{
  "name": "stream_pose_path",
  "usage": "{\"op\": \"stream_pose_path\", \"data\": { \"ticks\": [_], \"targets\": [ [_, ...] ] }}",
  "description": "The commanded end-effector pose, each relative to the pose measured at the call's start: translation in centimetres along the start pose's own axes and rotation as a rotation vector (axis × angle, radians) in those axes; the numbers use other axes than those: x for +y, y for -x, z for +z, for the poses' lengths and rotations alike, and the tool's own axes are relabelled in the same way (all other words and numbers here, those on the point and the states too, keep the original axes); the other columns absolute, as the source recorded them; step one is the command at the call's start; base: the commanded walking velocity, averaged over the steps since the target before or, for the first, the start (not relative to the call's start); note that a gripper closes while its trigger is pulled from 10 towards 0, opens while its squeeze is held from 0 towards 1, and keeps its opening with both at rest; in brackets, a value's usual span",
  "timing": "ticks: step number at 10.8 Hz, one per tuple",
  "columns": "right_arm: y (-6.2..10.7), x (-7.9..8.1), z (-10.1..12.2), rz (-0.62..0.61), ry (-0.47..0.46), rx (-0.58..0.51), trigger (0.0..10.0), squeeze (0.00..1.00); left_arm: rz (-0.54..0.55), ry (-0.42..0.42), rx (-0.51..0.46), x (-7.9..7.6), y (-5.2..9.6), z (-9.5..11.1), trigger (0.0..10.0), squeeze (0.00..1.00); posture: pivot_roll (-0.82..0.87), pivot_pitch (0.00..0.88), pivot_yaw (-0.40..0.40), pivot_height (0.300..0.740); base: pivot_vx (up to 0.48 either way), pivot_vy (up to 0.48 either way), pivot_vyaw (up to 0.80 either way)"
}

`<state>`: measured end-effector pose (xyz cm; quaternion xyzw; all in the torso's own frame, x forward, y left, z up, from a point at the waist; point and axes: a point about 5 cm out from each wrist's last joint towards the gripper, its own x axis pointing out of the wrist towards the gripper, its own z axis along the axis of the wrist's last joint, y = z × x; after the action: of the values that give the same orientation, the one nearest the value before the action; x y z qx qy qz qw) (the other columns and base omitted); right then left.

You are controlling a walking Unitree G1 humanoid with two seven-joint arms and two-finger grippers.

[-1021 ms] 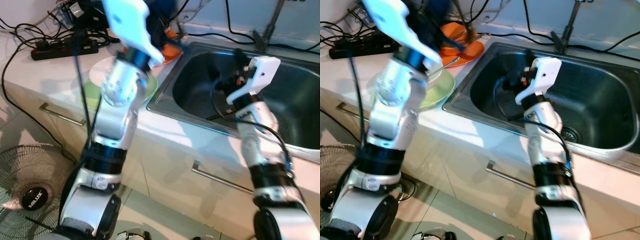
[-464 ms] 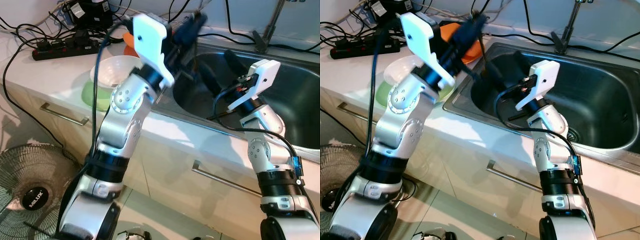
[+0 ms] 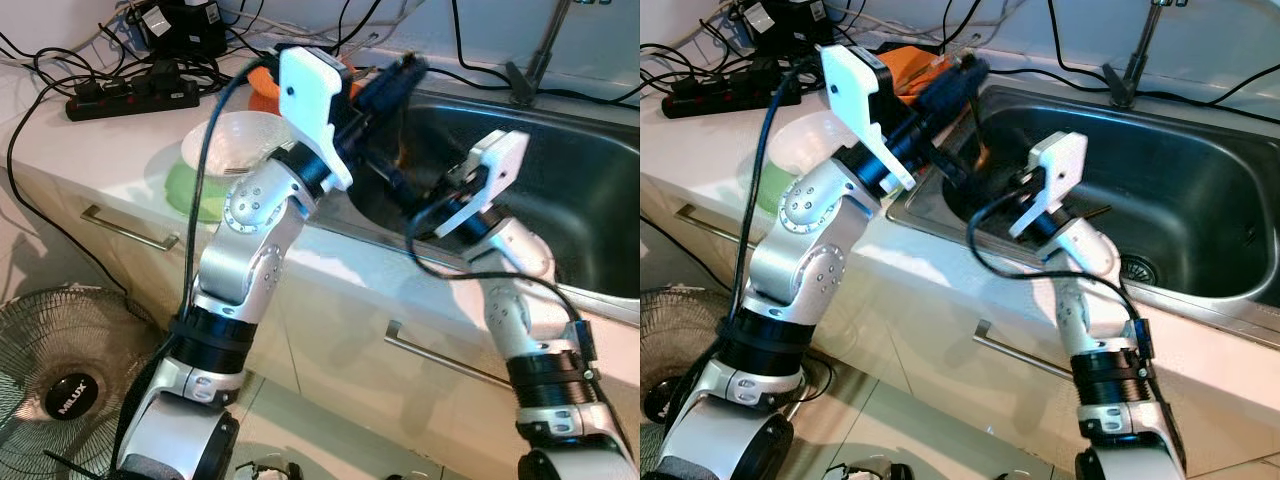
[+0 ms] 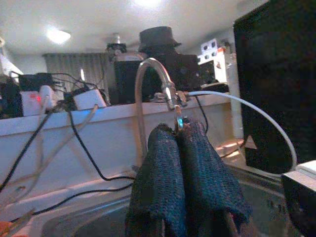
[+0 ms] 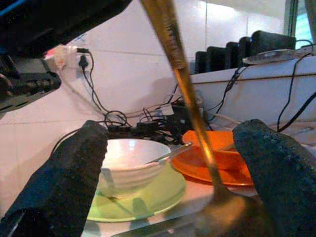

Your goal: Kitchen organization

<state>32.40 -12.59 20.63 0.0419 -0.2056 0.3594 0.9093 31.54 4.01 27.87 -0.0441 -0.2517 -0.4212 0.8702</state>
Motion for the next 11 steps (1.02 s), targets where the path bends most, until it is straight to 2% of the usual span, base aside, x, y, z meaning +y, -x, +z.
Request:
{"op": "stream_pose_path", "data": {
  "ticks": [1, 5, 6, 11],
  "targets": [
    [-0.3, 0.4, -0.2, 0.006, 0.013, 0.016, 10.0, 0.0, -0.044, 0.013, 0.007, -0.6, 0.0, 0.1, 10.0, 0.0, 0.04, 0.03, 0.068, 0.74, 0.0, 0.0, 0.0],
    [-0.6, -1.0, -0.5, -0.143, 0.08, 0.038, 10.0, 0.0, -0.119, 0.041, 0.057, -1.5, 0.4, -0.5, 10.0, 0.0, 0.05, 0.028, 0.068, 0.74, 0.0, 0.0, 0.0],
    [-0.6, -1.3, -0.5, -0.165, 0.081, 0.037, 0.0, 0.0, -0.12, 0.041, 0.06, -1.5, 0.4, -0.5, 10.0, 0.0, 0.05, 0.028, 0.068, 0.74, 0.0, 0.0, 0.0],
    [-0.7, -1.3, -0.4, -0.178, 0.076, 0.01, 0.0, 0.0, -0.12, 0.031, 0.069, -1.5, 0.5, -0.5, 10.0, 0.0, 0.05, 0.026, 0.069, 0.74, 0.0, 0.0, 0.0]
  ]
}}
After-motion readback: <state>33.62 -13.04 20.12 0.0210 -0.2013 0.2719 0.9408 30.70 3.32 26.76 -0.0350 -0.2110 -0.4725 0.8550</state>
